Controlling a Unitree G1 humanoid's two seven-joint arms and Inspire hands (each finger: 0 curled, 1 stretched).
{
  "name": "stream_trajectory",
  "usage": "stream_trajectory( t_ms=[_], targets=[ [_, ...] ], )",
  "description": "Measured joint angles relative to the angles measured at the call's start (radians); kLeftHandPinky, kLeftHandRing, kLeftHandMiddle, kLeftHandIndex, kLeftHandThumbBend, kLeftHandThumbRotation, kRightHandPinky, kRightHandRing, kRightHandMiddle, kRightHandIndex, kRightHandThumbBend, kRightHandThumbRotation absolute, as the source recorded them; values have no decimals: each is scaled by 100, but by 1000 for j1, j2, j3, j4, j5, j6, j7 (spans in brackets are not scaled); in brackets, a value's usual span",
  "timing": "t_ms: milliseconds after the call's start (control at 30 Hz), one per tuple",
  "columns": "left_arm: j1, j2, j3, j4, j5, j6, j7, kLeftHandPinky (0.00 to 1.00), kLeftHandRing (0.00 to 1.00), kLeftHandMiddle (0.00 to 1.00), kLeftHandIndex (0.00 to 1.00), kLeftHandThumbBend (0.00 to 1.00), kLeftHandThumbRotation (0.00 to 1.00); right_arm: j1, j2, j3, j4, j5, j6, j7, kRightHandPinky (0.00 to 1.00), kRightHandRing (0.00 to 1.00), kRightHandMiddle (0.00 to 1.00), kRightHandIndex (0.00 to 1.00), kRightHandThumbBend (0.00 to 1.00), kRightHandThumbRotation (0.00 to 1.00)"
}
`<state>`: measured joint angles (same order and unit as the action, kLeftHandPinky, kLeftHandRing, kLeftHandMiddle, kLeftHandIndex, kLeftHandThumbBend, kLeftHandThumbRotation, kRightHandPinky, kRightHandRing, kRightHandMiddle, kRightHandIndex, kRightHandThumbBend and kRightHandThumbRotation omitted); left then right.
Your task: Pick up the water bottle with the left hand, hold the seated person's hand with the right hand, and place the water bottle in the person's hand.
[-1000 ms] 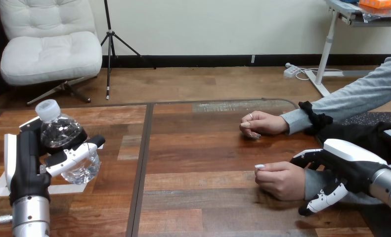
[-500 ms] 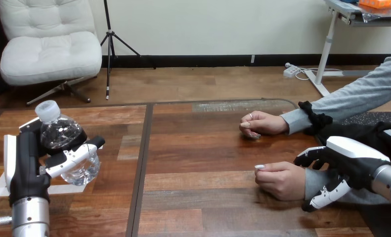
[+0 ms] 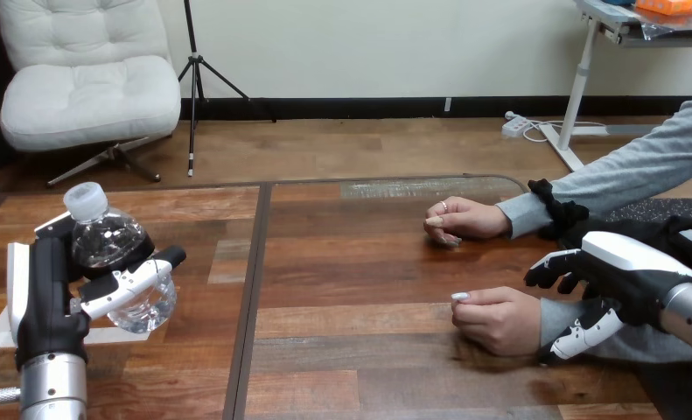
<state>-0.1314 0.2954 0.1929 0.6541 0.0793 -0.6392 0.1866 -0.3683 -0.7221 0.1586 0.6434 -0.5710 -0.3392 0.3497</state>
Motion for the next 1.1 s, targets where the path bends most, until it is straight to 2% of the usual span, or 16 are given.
stream_trajectory(
  t_ms=[433, 767, 1100],
  targets=[
    [2, 0, 1, 0, 0, 0, -1, 26, 31, 35, 37, 73, 0, -13, -11, 4, 15, -4, 1, 0, 63, 74, 76, 74, 92, 18],
    [3, 0, 5, 0, -5, -1, -9, 26, 31, 35, 37, 72, 0, -16, -22, 6, 27, -4, 3, 3, 60, 71, 73, 71, 93, 10],
    [3, 0, 15, 0, -12, -1, -16, 26, 31, 35, 37, 72, 0, -21, -25, 16, 29, -4, 6, 17, 61, 72, 74, 72, 96, 13]
  ],
)
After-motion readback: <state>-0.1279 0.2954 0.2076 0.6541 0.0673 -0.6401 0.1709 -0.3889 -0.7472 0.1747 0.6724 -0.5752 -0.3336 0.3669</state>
